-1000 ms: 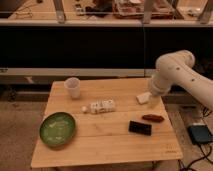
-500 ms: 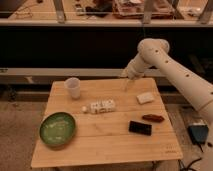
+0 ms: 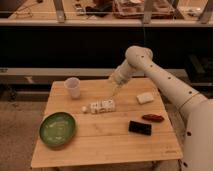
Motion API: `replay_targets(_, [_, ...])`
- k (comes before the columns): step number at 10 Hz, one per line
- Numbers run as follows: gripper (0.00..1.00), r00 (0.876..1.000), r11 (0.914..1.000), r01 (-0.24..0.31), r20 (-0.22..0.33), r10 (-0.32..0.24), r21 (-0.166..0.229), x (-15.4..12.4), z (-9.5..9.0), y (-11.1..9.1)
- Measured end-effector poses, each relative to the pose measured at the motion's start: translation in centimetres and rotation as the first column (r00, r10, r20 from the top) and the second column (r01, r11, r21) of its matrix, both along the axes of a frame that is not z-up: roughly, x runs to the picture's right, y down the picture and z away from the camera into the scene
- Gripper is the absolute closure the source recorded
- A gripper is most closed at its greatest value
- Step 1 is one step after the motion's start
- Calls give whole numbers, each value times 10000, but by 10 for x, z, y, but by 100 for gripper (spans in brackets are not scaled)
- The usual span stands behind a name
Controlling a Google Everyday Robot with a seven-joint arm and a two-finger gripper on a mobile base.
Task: Place the bottle in the ceramic bowl
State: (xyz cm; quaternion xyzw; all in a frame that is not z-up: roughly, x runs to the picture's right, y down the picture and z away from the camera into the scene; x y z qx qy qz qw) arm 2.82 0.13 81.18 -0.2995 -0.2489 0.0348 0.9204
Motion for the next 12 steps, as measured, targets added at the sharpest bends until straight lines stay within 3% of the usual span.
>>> replay_targets(3, [35,9979,9984,554,343,-550,-128,-33,14,24])
replay_targets(8, [35,9895,9869,1446,189,-1436,-710,-67,44,73])
replay_targets(12, [35,9807,9778,1746,-687,-1833,-1160,-72,77,101])
